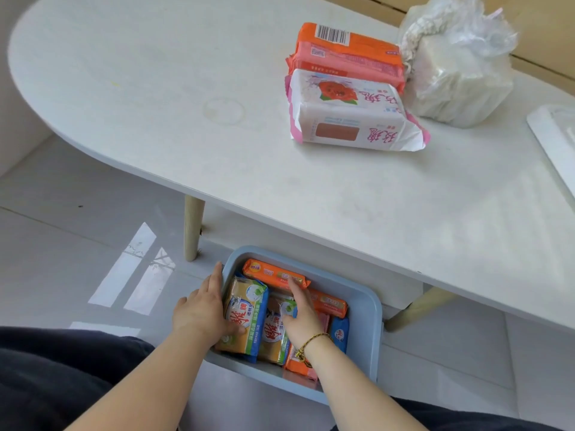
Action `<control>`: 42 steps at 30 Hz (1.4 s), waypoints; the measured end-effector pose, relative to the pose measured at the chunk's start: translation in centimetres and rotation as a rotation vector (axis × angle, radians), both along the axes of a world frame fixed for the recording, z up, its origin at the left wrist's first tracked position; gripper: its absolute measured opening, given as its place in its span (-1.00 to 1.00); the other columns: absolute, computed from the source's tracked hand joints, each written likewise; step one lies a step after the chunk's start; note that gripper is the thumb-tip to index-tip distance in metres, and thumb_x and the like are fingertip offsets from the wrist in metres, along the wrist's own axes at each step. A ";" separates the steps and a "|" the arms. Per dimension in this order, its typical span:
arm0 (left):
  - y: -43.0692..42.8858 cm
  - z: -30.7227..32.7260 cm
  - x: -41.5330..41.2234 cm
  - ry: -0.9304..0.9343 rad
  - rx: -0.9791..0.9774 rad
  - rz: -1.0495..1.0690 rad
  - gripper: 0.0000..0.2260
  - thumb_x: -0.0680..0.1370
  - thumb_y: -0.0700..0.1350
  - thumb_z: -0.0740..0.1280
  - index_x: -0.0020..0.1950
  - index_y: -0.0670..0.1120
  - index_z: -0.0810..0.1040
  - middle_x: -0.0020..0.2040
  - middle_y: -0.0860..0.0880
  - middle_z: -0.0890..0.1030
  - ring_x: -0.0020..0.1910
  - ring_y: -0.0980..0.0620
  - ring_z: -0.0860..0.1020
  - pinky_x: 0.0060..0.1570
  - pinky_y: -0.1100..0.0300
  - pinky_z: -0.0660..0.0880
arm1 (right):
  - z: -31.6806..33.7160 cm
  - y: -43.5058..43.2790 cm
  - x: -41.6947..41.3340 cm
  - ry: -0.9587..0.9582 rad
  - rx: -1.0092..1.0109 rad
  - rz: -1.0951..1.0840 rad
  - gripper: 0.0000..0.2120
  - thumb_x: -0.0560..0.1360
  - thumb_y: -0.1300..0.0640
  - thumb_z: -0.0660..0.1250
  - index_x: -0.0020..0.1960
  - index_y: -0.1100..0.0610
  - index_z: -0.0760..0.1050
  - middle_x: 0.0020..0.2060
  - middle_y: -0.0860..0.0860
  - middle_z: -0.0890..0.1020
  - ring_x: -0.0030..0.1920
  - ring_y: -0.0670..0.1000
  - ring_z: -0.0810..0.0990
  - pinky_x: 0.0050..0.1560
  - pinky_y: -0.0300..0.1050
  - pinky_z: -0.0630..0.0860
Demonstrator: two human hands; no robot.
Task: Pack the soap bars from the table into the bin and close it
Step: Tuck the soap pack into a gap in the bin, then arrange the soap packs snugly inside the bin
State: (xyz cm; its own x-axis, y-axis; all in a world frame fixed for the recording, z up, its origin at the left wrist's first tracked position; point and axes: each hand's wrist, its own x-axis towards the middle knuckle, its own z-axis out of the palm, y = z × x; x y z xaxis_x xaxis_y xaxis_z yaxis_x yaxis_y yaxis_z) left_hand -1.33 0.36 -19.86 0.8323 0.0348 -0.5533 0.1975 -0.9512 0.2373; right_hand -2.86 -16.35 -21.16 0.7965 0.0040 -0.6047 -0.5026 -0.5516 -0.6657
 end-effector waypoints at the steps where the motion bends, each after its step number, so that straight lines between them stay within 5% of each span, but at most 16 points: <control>1: 0.0 0.1 0.0 0.001 -0.003 0.004 0.07 0.30 0.19 0.45 0.46 0.00 -0.30 0.48 0.02 0.19 0.38 -0.03 0.32 0.34 0.03 0.27 | 0.2 -0.2 0.0 -0.014 -0.004 -0.003 -0.34 0.52 0.36 0.11 0.47 -0.14 0.01 0.52 -0.07 -0.01 0.48 0.01 0.13 0.29 -0.23 0.31; 4: -0.1 0.1 -0.2 -0.004 -0.012 0.019 0.07 0.31 0.18 0.45 0.46 -0.01 -0.31 0.51 0.00 0.12 0.44 -0.02 0.21 0.43 -0.01 0.15 | 1.0 -0.9 -0.3 -0.055 -0.063 -0.015 -0.36 0.53 0.34 0.13 0.46 -0.15 0.05 0.51 -0.08 0.01 0.46 0.04 0.19 0.34 -0.08 0.39; 7: -0.3 0.7 -1.0 -0.058 -0.008 0.031 0.00 0.36 0.18 0.40 0.47 -0.03 -0.28 0.53 -0.03 0.02 0.50 -0.02 0.07 0.47 -0.02 0.01 | 2.6 -1.4 -0.5 -0.118 -0.187 0.043 -0.45 0.54 0.32 0.11 0.44 -0.07 0.15 0.52 -0.08 0.01 0.47 0.01 0.17 0.28 -0.21 0.35; 13: -0.6 5.9 -2.2 -0.336 0.040 -0.128 -0.35 0.56 0.09 0.14 0.49 -0.04 -0.18 0.54 -0.04 -0.05 0.52 0.00 -0.04 0.48 0.06 -0.09 | 9.7 -0.6 -0.4 -0.191 -0.260 0.189 -0.66 0.56 0.18 0.11 0.30 0.03 0.39 0.31 0.00 0.44 0.22 -0.03 0.47 0.20 -0.25 0.38; 15: -0.6 9.1 -3.1 -0.497 0.045 -0.205 -0.38 0.51 0.01 0.28 0.48 -0.10 0.08 0.50 -0.12 0.18 0.47 -0.05 0.19 0.45 0.03 0.10 | 13.0 0.3 -1.1 -0.286 -0.272 0.306 -0.68 0.55 0.18 0.13 0.28 0.04 0.42 0.32 -0.04 0.41 0.21 -0.04 0.48 0.22 -0.25 0.37; 17: -0.3 11.9 -3.9 -0.714 0.006 -0.253 -0.43 0.28 -0.08 0.54 0.24 -0.18 0.50 0.21 -0.19 0.57 0.16 -0.12 0.57 0.11 -0.03 0.51 | 16.1 0.9 -1.8 -0.440 -0.251 0.403 -0.69 0.54 0.19 0.14 0.25 0.07 0.45 0.31 -0.05 0.40 0.17 -0.06 0.49 0.17 -0.30 0.35; 20: 0.1 15.6 -4.7 -0.976 -0.029 -0.310 -0.70 0.35 -0.05 0.36 0.02 -0.16 0.62 -0.01 -0.15 0.69 -0.10 -0.11 0.68 -0.23 -0.05 0.61 | 21.5 1.2 -2.1 -0.754 -0.170 0.426 -0.75 0.50 0.23 0.21 0.14 0.12 0.54 0.12 0.01 0.58 -0.04 -0.13 0.54 0.00 -0.40 0.37; 22: 0.4 17.2 -4.5 -1.064 -0.075 -0.316 -0.64 0.39 -0.05 0.15 0.04 -0.16 0.60 0.02 -0.16 0.68 -0.06 -0.15 0.66 -0.08 -0.02 0.59 | 24.5 0.6 -1.0 -0.982 -0.158 0.326 -0.77 0.43 0.30 0.24 0.04 0.21 0.59 -0.05 0.08 0.65 -0.19 -0.13 0.52 -0.09 -0.34 0.42; 24: 0.8 18.1 -4.0 -1.124 -0.045 -0.323 -0.62 0.41 -0.04 0.17 0.12 -0.18 0.56 0.11 -0.21 0.63 0.09 -0.23 0.59 0.29 0.00 0.32 | 26.5 -0.3 1.2 -1.098 -0.238 0.202 -0.76 0.40 0.35 0.26 0.03 0.26 0.58 -0.04 0.15 0.64 -0.14 -0.04 0.54 -0.03 -0.27 0.41; 27: 1.0 18.7 -2.8 -1.032 -0.014 -0.284 -0.53 0.49 0.07 0.20 0.32 -0.14 0.41 0.33 -0.21 0.44 0.34 -0.21 0.27 0.45 -0.01 0.00 | 27.7 -1.8 5.3 -0.947 -0.436 0.207 -0.58 0.45 0.27 0.28 0.31 0.19 0.39 0.37 0.13 0.36 0.38 0.08 0.28 0.33 -0.27 0.13; 29: 1.3 18.1 -2.1 -0.947 -0.021 -0.230 -0.42 0.50 0.28 -0.19 0.44 0.01 0.04 0.47 -0.05 0.08 0.41 -0.09 -0.09 0.43 -0.02 -0.16 | 27.5 -2.4 7.3 -0.772 -0.520 0.280 -0.41 0.46 0.16 0.29 0.44 0.09 0.17 0.50 0.05 0.09 0.50 0.04 0.02 0.44 -0.17 -0.02; 30: 1.5 17.4 -1.7 -0.935 -0.035 -0.204 -0.45 0.48 0.31 -0.23 0.40 0.08 -0.16 0.46 0.03 -0.09 0.40 -0.03 -0.25 0.39 0.00 -0.28 | 27.4 -2.4 8.0 -0.710 -0.535 0.308 -0.35 0.46 0.13 0.30 0.47 0.06 0.09 0.52 0.03 0.01 0.51 0.03 -0.04 0.46 -0.13 -0.03; 33: 1.8 16.0 -1.1 -0.905 -0.083 -0.173 -0.34 0.51 0.19 0.13 0.30 0.16 -0.35 0.40 0.11 -0.27 0.32 0.05 -0.45 0.35 0.03 -0.40 | 27.4 -2.1 9.1 -0.619 -0.596 0.343 -0.28 0.44 0.10 0.31 0.48 0.02 0.02 0.52 0.00 0.01 0.51 0.02 -0.02 0.46 -0.05 0.04; 38: 1.9 16.0 -0.9 -0.845 -0.008 -0.209 -0.27 0.52 0.20 0.12 0.22 0.17 -0.51 0.32 0.13 -0.42 0.22 0.09 -0.58 0.32 0.03 -0.43 | 28.5 -1.5 9.9 -0.545 -0.802 0.425 -0.29 0.42 -0.05 0.29 0.47 -0.05 0.03 0.46 0.05 0.18 0.44 0.14 0.10 0.39 0.05 0.10; 42: 1.7 16.3 -1.1 -0.835 -0.076 -0.179 -0.28 0.52 0.17 0.16 0.25 0.17 -0.44 0.34 0.14 -0.38 0.30 0.08 -0.49 0.34 0.04 -0.39 | 29.1 -1.4 10.2 -0.505 -0.943 0.467 -0.34 0.39 -0.18 0.29 0.42 -0.05 0.17 0.41 0.10 0.20 0.42 0.16 0.09 0.40 0.05 0.05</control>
State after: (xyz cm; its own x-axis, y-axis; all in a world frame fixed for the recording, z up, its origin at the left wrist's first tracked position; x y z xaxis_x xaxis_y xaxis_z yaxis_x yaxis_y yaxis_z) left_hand -2.39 2.08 -3.60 0.9574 -0.1484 0.2476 -0.2220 -0.9268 0.3029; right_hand 7.35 -17.75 7.93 0.9872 0.0788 -0.1388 0.0852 -0.9955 0.0406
